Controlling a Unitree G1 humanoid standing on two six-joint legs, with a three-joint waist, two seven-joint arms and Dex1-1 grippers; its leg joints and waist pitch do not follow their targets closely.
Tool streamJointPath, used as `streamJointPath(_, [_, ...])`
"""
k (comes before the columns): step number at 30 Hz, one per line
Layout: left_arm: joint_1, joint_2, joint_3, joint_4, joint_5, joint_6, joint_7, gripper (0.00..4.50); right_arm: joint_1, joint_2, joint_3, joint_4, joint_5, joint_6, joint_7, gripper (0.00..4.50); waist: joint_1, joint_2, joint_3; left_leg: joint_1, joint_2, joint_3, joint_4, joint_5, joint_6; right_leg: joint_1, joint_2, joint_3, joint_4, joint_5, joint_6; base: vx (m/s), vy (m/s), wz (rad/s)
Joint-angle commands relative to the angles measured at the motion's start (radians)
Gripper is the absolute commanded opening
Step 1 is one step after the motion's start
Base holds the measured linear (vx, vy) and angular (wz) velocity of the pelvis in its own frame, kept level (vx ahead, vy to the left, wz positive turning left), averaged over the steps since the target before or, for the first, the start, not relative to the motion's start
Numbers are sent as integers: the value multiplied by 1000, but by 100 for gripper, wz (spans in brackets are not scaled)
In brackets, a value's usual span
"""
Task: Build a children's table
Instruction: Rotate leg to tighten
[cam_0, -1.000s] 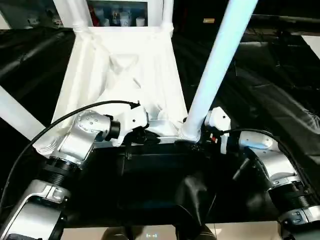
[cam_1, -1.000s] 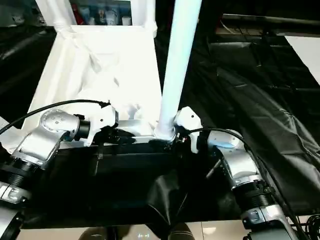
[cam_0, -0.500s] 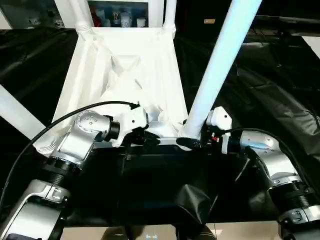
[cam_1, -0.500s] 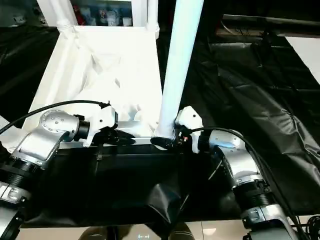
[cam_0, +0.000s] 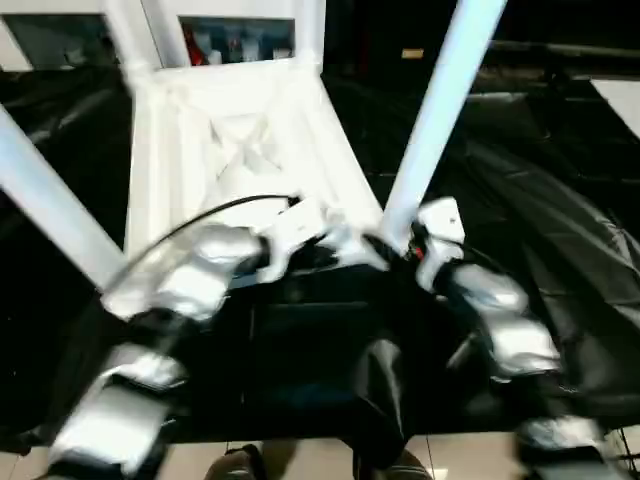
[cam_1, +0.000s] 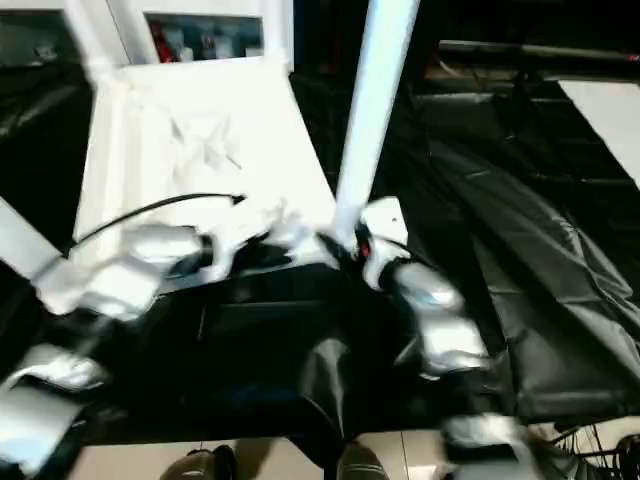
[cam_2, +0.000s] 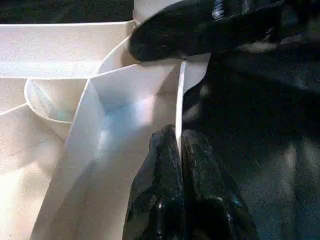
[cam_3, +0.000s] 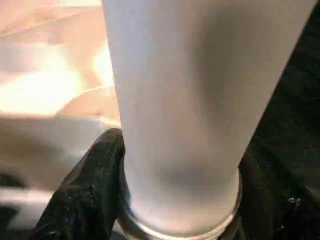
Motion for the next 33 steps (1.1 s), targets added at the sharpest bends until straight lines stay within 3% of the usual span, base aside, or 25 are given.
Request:
streamJointPath(1, [13,-49,31,97,0,28,165,0,8,95,52,70,7,42,-31,268,-7,-9,-49,17,51,-33,-81,-331,11,11,-57,36,-89,-492,-151,0,0,0])
streamJointPath(7, [15,-21,6,82,14,12,95,0,18,94,101,13,13,-21,101,268,-3,-10,-56,8,51,-30,-79,-295,40,21,-58,36,-83,-411,-165,0,0,0])
streamJointPath(10, [23,2,-6,68,18,3,56,0,29,65,109,-29,26,-43,171,340,-1,-11,-57,5,52,-27,-76,-263,64,26,-58,37,-78,-366,-178,0,0,0])
streamJointPath(12, [27,12,-11,63,18,7,32,0,29,45,113,-42,23,-52,189,347,-3,-12,-57,1,52,-29,-79,-257,65,27,-58,35,-78,-374,-183,0,0,0])
streamJointPath(14, [40,46,-28,46,14,-11,-34,0,27,-27,113,-83,50,-34,285,360,-5,-13,-56,4,50,-29,-78,-276,62,27,-59,34,-84,-432,-178,0,0,0])
streamJointPath(16, [45,62,-37,40,12,-30,-70,0,27,-64,116,-101,62,-21,340,383,-8,-14,-57,-1,51,-31,-78,-272,67,30,-60,34,-84,-444,-170,0,0,0])
streamJointPath(19, [67,100,-52,-2,-10,-44,-169,0,53,-167,139,-162,92,1,514,383,-10,-15,-59,-6,54,-33,-78,-250,76,34,-60,33,-80,-411,-176,0,0,0])
streamJointPath(24, [93,147,-71,-53,-42,-90,-289,0,84,-256,145,-206,108,3,660,383,-8,-11,-70,-1,55,-23,-63,-150,124,39,-56,35,-57,-190,-259,11,0,0])
streamJointPath(27, [127,183,-80,-132,-95,-102,-407,0,101,-319,166,-230,124,4,755,383,-6,-10,-80,-1,55,-20,-53,-43,168,50,-54,33,-31,11,-316,0,0,0])
streamJointPath(28, [132,187,-80,-144,-101,-97,-422,0,103,-327,172,-233,126,6,767,383,-5,-8,-80,1,56,-17,-47,5,204,47,-51,32,-22,111,-341,0,0,0])
streamJointPath(30, [135,191,-79,-152,-104,-96,-432,0,104,-341,187,-233,116,2,785,383,-4,-7,-77,1,56,-15,-46,6,214,44,-51,31,-22,115,-349,0,0,0])
streamJointPath(33, [137,194,-78,-154,-106,-95,-442,0,105,-350,199,-229,103,-5,800,383,2,-7,-72,5,59,-16,-51,-55,188,44,-53,30,-33,-4,-339,0,0,0])
